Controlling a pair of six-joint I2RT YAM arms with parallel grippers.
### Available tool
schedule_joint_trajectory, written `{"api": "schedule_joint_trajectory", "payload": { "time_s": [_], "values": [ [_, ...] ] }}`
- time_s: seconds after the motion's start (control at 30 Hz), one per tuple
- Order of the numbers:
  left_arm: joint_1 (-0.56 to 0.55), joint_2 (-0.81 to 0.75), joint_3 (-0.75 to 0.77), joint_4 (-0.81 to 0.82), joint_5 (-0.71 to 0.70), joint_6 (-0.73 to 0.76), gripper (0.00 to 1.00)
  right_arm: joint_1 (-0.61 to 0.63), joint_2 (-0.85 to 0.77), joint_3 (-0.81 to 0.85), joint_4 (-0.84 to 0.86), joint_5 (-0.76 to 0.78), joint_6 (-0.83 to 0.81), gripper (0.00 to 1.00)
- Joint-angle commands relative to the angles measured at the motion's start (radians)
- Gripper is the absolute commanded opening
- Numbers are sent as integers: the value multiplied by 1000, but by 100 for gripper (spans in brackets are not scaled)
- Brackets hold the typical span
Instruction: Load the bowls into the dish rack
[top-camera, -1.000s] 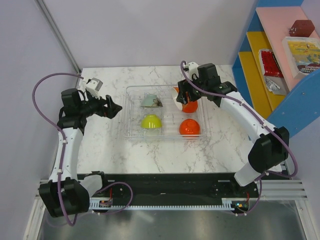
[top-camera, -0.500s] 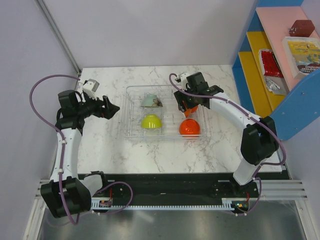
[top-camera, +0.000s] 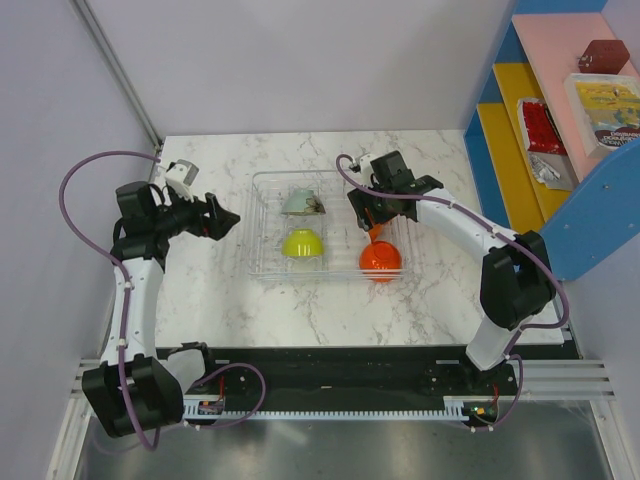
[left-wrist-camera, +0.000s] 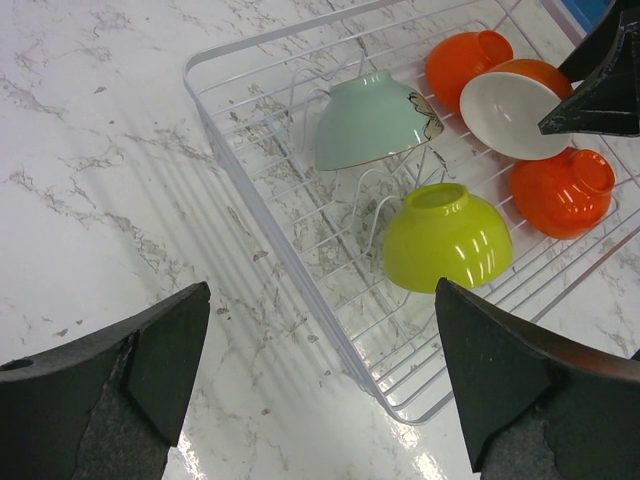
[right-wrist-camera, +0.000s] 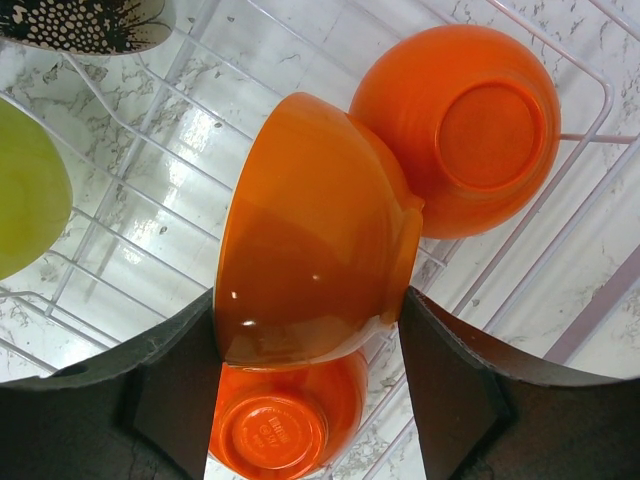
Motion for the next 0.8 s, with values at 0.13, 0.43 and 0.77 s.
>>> {"api": "schedule_joint_trajectory", "payload": {
  "time_s": [0.13, 0.43, 0.77],
  "values": [
    [9, -20, -3, 17, 32, -10, 100, 27, 11, 74, -24, 85, -55, 0],
    [13, -32, -6, 19, 27, -10, 100, 154, 89, 137, -51, 296, -175, 0],
    [17, -41, -10, 24, 30, -7, 100, 243, 177, 121, -18, 466, -279, 0]
  ]
}}
